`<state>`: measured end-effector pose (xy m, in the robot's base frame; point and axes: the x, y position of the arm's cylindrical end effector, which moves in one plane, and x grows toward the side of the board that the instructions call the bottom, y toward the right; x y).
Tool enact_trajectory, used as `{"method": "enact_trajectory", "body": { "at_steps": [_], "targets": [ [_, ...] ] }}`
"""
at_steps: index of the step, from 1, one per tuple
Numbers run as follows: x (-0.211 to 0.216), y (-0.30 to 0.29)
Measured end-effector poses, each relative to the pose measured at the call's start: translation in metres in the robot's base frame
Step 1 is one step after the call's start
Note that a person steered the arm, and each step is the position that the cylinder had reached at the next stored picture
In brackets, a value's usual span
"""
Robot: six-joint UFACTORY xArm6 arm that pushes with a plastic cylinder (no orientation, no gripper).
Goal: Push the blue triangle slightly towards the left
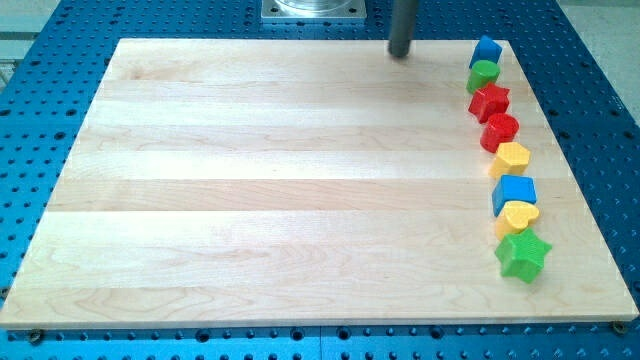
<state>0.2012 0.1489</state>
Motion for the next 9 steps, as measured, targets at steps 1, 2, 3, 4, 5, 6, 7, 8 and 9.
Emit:
{"method": "enact_trajectory", "body": {
  "at_steps": [1,2,3,4,5,6,7,8,9],
  "targets": [
    [-0.005,0.076],
    [-0.009,0.161],
    [-0.007,0.196],
    [-0.002,0.140],
    [0.011,0.087],
    [-0.007,0.133],
    [-0.009,0.180],
    [0.021,0.136],
    [0.030,0.084]
  ]
}}
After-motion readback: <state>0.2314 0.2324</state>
